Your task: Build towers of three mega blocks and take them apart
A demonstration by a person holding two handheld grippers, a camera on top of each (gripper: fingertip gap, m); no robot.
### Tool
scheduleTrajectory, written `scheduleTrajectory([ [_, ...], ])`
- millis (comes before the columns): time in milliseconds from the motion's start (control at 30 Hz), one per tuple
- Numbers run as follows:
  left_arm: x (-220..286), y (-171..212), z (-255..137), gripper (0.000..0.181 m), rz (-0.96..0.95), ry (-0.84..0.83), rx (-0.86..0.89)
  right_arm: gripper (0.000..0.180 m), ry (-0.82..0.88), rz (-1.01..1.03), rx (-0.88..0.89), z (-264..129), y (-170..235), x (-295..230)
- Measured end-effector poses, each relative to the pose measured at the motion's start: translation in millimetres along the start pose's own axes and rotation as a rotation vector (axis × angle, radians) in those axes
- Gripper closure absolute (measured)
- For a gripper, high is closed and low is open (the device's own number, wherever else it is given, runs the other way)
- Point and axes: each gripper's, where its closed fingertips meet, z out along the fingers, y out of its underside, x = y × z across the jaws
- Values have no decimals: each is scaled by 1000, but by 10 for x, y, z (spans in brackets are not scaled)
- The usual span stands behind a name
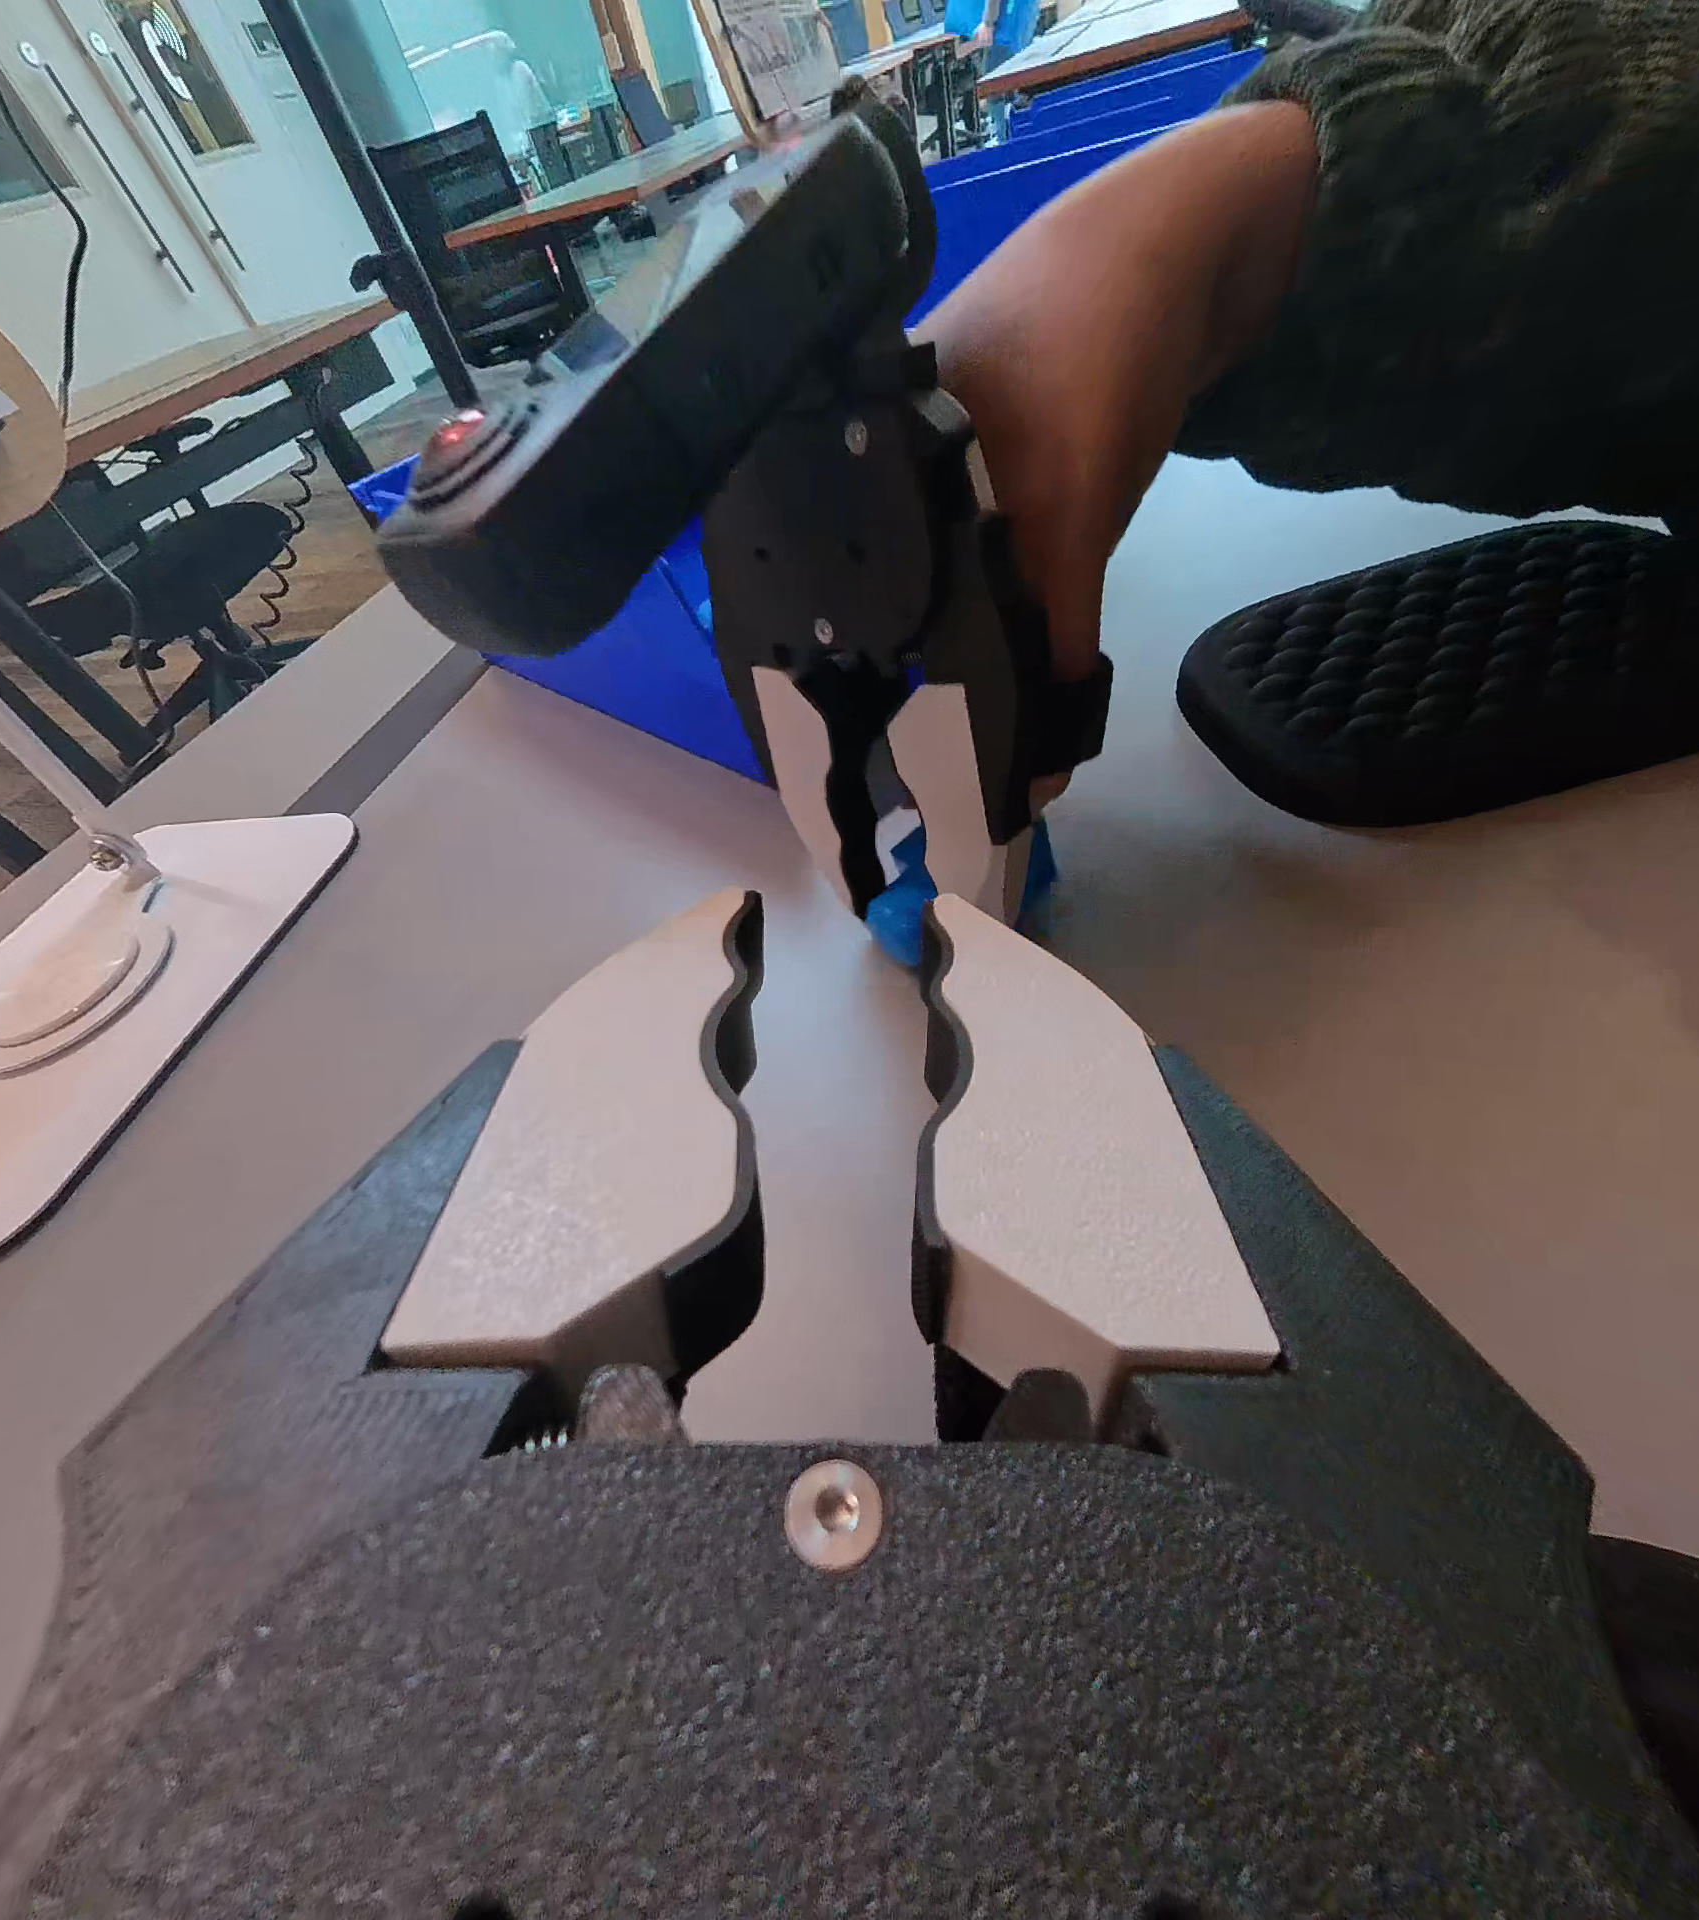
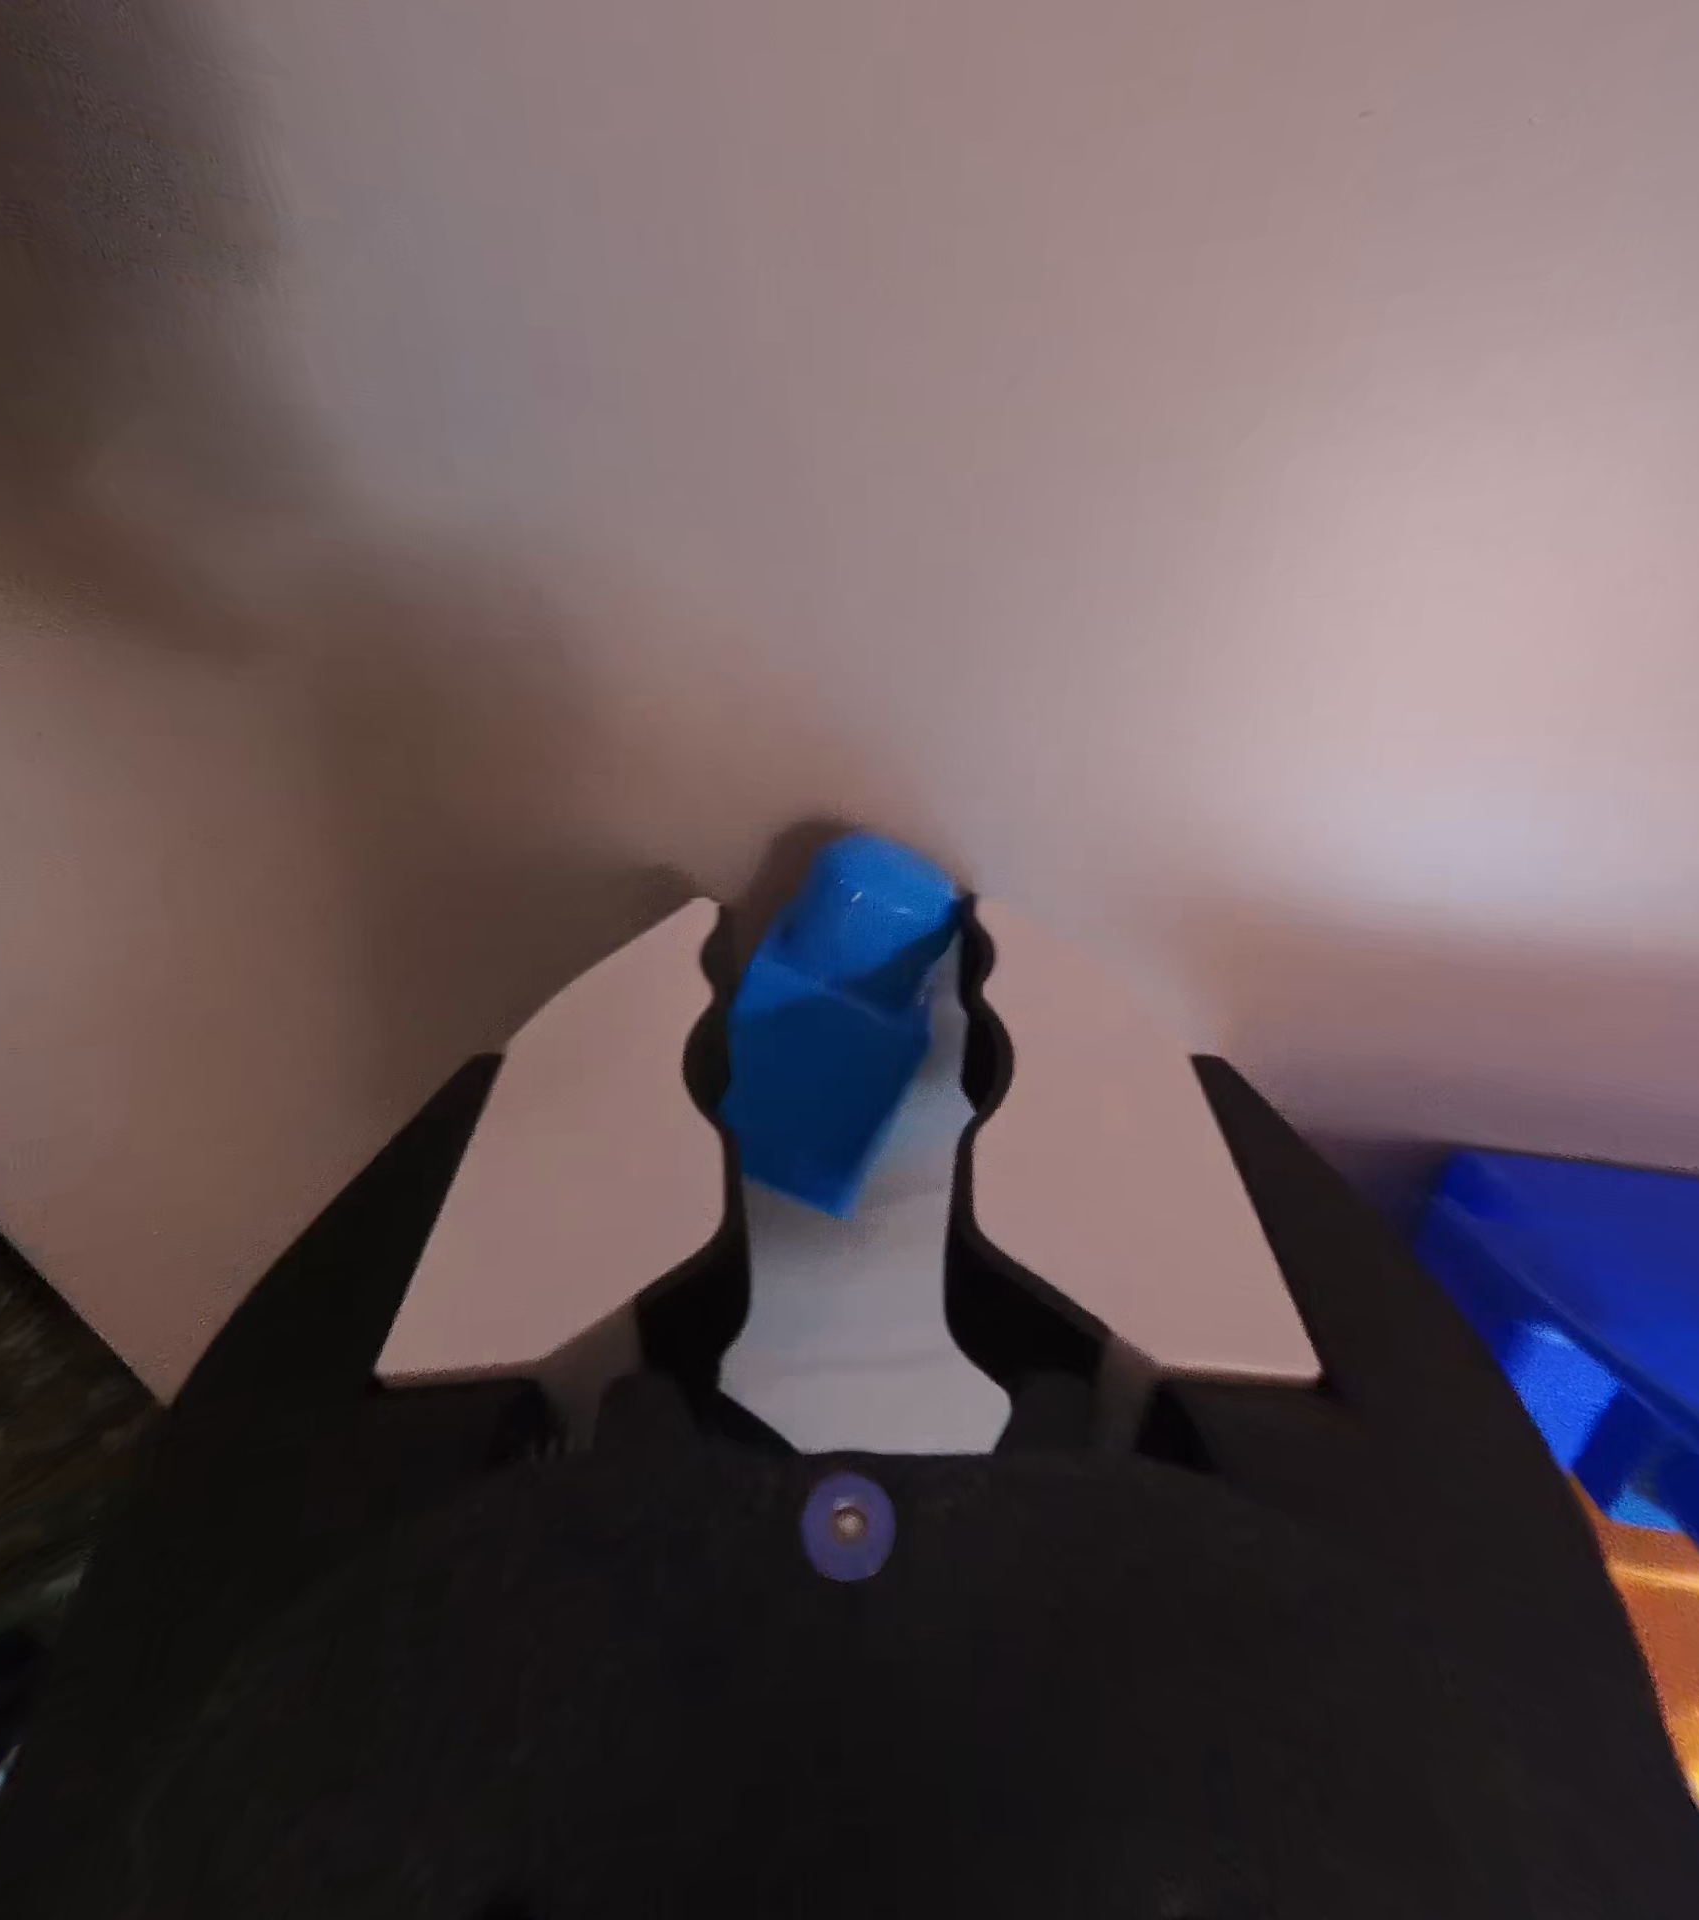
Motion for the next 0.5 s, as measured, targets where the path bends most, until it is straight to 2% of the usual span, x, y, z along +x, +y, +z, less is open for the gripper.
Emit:
scheduleTrajectory([
  [33,2,1,1,152,-2,2,0,150,-6,-10,13,16,-1,-15],
  [133,27,-23,1,149,-42,33,19,150,-15,-58,200,-119,-194,-74],
  [200,37,-54,-5,145,-86,57,45,150,-51,-88,455,-396,-455,-162],
  [267,52,-97,-13,138,-137,87,76,150,-112,-141,783,-824,-701,-308],
  [367,131,-243,-14,128,-231,155,152,150,-269,-137,1171,-1402,-842,-552],
  [500,221,-436,-17,126,-273,188,240,150,-306,-135,1437,-1637,-929,-766],
])
